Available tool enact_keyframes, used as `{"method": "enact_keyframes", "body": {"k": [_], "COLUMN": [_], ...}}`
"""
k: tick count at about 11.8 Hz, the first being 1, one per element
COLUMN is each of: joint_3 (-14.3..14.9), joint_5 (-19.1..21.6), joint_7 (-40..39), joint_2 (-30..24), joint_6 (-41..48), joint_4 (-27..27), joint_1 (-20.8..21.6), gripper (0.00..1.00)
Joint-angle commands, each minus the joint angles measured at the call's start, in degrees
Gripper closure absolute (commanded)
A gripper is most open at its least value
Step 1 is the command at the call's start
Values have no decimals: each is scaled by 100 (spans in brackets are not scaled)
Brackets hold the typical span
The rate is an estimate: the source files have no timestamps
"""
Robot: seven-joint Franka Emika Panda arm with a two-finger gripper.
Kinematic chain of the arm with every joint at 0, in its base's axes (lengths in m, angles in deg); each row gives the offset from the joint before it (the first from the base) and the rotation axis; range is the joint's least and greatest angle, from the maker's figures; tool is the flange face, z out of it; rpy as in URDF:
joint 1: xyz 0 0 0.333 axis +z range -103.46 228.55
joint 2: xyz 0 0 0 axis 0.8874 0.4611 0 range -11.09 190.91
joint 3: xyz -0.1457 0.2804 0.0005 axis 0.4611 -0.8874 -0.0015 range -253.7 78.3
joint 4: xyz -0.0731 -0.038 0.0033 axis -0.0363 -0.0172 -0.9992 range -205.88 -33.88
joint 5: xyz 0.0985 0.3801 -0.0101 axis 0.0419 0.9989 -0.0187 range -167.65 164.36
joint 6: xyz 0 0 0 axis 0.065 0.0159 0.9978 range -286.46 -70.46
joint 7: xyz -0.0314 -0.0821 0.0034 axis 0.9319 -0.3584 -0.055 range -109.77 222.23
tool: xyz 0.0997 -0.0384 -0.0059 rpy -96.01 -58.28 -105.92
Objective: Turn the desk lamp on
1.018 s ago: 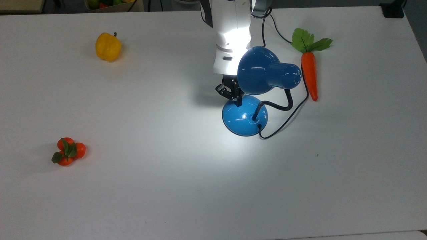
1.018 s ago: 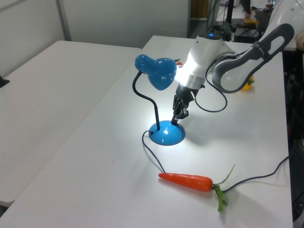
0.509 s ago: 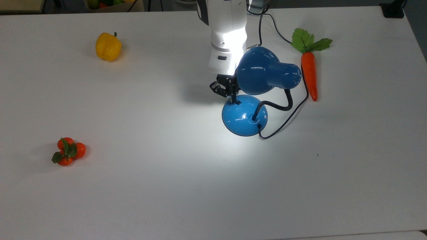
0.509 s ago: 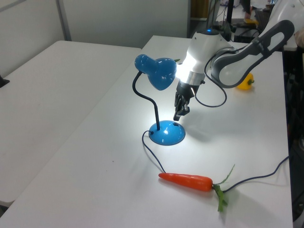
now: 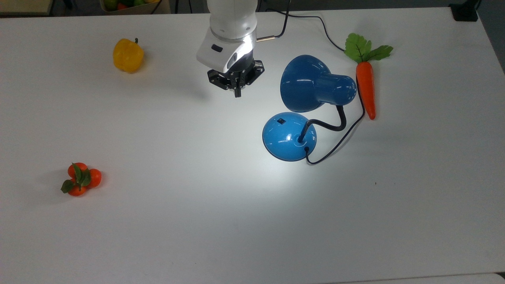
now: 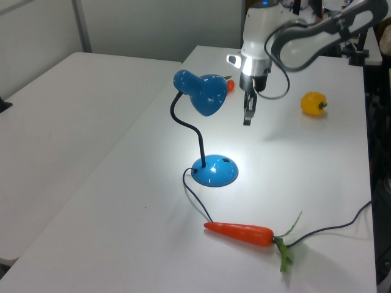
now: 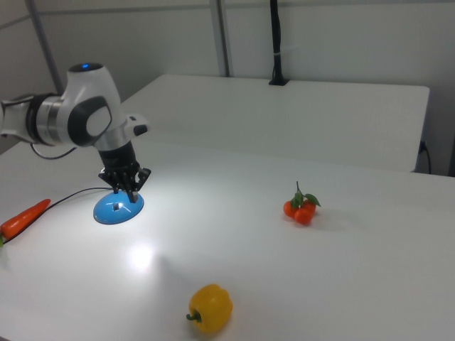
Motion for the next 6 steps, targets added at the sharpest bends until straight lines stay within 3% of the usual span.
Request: {"method": "enact_keyframes", "body": {"k": [1, 6], "joint_3": [461, 989], "joint_5": [-55, -55], "joint_7": [234, 225], "joint_2": [-352, -713], "joint_6": [1597, 3331], "joint_4": [737, 1985], "joint_1": [48, 48], "gripper": [100, 100]}}
